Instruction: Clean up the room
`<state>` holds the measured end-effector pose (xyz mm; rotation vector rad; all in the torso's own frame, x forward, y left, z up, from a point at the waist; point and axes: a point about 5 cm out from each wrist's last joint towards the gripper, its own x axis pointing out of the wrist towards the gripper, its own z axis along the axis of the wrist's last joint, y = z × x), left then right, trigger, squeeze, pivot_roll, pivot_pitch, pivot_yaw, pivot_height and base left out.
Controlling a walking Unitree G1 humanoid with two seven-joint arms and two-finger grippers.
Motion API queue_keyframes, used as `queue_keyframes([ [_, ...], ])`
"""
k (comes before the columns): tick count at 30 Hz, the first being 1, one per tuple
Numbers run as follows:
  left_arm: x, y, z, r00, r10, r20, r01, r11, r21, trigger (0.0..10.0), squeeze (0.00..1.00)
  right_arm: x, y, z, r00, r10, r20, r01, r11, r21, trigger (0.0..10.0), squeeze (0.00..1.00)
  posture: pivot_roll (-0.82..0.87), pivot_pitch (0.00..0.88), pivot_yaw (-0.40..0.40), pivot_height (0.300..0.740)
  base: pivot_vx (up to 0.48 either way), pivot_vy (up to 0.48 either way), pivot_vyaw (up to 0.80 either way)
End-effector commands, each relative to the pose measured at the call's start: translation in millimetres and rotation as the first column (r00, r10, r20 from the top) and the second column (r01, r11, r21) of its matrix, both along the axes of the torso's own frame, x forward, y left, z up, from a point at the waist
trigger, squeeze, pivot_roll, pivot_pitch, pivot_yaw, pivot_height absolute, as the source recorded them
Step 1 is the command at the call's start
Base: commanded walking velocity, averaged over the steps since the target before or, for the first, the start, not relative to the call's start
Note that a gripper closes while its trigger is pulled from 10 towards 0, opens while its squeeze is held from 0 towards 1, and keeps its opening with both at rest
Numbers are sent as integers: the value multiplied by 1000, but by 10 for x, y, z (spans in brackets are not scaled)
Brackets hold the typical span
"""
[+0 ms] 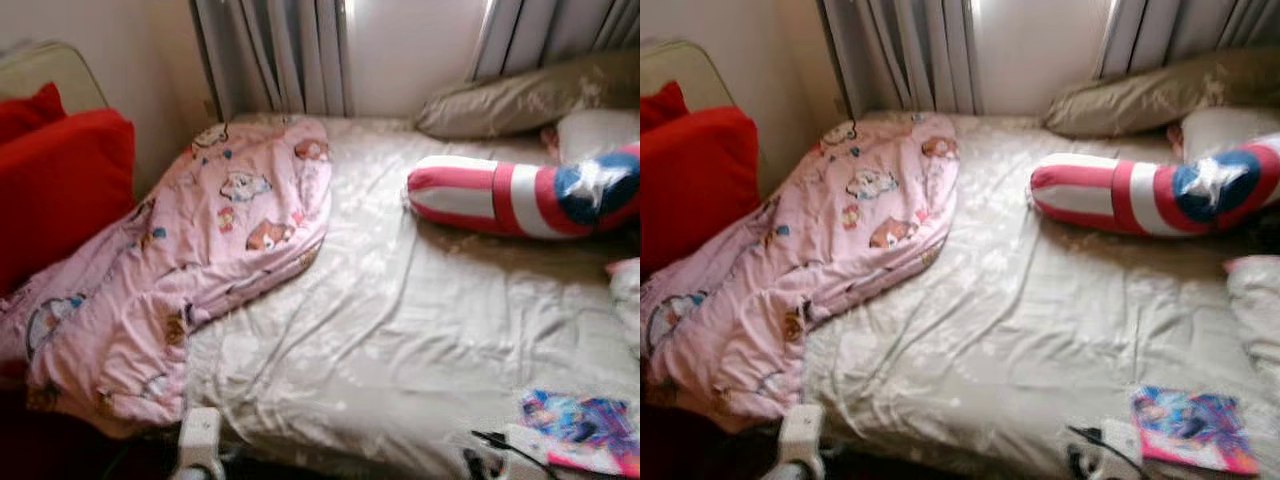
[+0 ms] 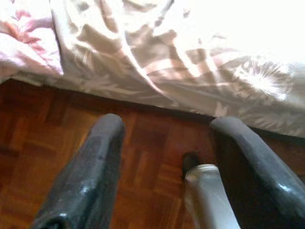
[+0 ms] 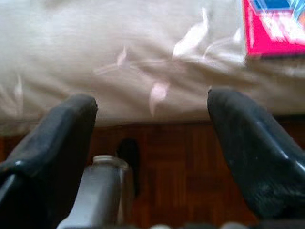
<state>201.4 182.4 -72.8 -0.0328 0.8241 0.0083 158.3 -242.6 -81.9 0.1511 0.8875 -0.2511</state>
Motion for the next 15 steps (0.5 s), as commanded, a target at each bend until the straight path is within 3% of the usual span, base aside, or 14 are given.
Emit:
queue_keyframes([
  [1, -22, 123, 1, 1000, 7, -13, -6, 999, 32, 10000, 0, 58, 81, 3, 1000, 14, 13, -14, 1000, 22, 10000, 0, 52, 40, 34, 740, 0, 480, 0],
  [15, 9, 91, 15, 1000, 7, 1, -7, 1000, 30, 10000, 0, 56, 79, 3, 1000, 16, 11, -16, 1000, 26, 10000, 0, 52, 41, 33, 740, 0, 480, 0],
])
